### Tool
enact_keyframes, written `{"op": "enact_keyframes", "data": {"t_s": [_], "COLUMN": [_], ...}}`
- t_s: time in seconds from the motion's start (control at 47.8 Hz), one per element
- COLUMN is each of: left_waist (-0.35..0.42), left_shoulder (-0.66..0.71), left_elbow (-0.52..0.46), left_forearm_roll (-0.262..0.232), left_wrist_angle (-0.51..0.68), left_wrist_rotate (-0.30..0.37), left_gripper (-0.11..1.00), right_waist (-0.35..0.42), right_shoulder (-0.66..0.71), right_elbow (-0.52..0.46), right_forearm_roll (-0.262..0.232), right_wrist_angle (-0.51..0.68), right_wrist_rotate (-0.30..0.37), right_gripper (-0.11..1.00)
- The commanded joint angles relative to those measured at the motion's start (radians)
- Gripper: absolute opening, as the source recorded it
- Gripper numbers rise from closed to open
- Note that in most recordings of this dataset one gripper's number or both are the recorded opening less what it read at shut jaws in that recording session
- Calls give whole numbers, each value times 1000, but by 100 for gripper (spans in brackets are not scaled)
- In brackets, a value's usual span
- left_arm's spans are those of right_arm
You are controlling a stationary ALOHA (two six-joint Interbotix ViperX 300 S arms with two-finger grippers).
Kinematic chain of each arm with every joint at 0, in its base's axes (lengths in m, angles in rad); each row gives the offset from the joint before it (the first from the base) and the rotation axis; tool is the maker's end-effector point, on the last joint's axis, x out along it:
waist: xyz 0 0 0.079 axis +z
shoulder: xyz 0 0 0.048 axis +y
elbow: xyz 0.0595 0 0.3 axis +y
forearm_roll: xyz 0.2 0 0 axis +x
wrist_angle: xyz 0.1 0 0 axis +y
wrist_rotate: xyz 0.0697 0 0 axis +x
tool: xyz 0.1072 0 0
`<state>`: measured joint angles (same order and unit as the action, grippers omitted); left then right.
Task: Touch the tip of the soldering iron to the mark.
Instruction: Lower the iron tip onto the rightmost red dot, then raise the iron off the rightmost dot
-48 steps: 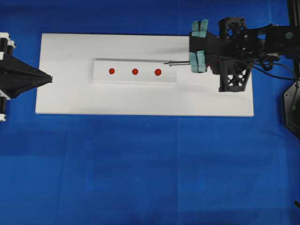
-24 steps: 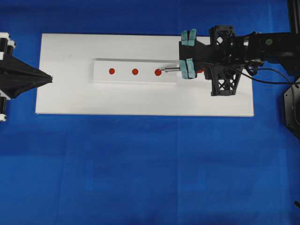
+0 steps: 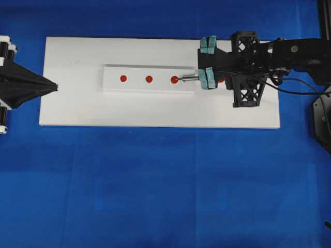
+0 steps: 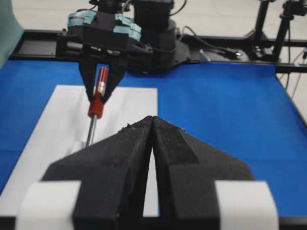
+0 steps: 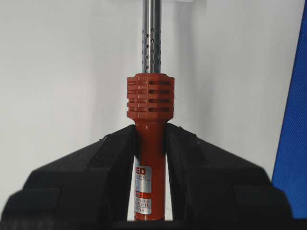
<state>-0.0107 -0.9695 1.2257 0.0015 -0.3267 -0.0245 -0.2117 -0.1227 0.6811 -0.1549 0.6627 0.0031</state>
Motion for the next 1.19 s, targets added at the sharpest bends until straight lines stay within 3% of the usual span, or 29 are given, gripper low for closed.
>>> {"op": "enact_keyframes", "data": {"t_s": [0.0, 1.171], "left_waist": [-2, -2], "left_shoulder": [3, 3], "left_elbow": [-11, -11], "left_forearm_roll": [2, 2], "left_wrist_angle": [-5, -5], "left_wrist_rotate": [-3, -6], "left_gripper": [2, 2], "right_waist": [2, 2], "right_shoulder": [-5, 11], "right_elbow": [-14, -26], "right_forearm_roll": [0, 2], "right_wrist_angle": [-6, -3], "right_wrist_rotate": [-2, 0], "right_gripper": [7, 6]}}
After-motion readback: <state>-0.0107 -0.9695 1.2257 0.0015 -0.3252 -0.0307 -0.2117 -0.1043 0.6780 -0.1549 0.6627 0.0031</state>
